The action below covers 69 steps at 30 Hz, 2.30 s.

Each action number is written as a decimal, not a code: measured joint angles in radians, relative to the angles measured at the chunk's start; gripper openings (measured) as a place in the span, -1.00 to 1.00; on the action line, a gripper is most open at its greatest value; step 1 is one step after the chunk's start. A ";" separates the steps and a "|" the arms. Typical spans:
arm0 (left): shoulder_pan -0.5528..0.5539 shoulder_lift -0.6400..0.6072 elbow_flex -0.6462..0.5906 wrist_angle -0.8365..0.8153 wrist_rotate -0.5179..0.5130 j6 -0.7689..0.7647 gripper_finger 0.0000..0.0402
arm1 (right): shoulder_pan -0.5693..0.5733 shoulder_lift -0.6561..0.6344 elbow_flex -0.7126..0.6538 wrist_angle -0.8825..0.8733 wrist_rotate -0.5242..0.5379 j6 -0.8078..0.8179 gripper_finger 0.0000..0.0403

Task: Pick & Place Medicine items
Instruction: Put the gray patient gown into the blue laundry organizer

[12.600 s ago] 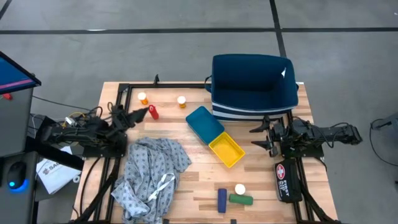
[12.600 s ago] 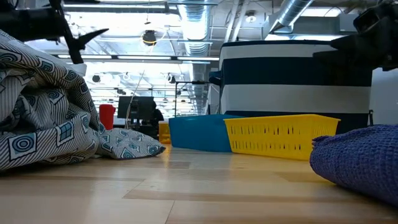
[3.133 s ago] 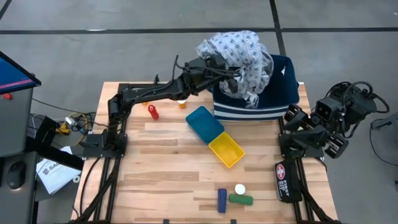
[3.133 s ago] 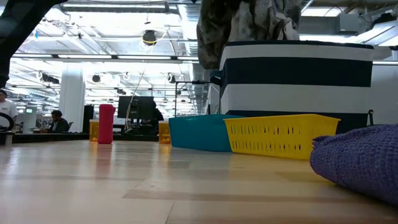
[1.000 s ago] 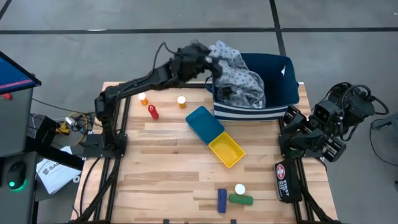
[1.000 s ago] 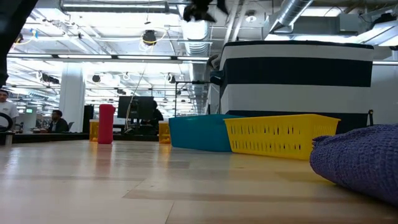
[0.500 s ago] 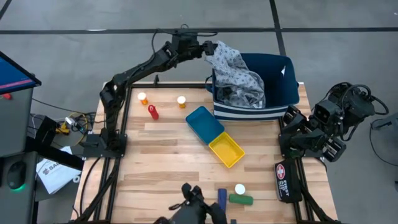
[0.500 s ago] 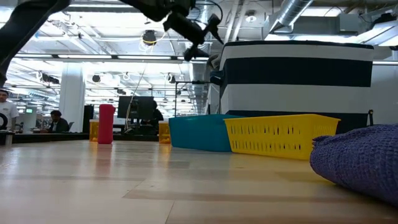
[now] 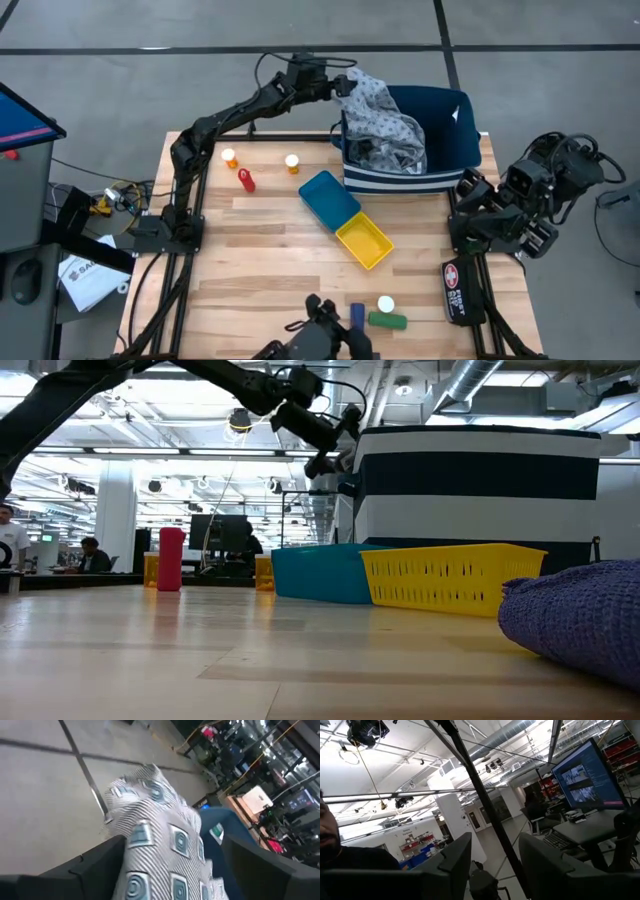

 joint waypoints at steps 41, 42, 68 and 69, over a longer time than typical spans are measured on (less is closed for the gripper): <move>-0.036 -0.071 -0.014 -0.062 -0.204 0.337 0.31 | 0.001 -0.012 -0.001 0.006 -0.003 -0.027 -0.20; -0.036 -0.071 -0.023 -0.064 -0.202 0.337 0.29 | 0.001 -0.012 -0.001 0.006 -0.003 -0.032 -0.20; -0.084 -0.083 -0.095 0.103 -0.001 0.328 -0.99 | 0.001 -0.017 -0.001 -0.002 -0.003 -0.045 -0.20; -0.095 -0.088 -0.095 0.114 0.011 0.328 -0.99 | 0.000 -0.017 -0.001 -0.003 -0.003 -0.046 -0.20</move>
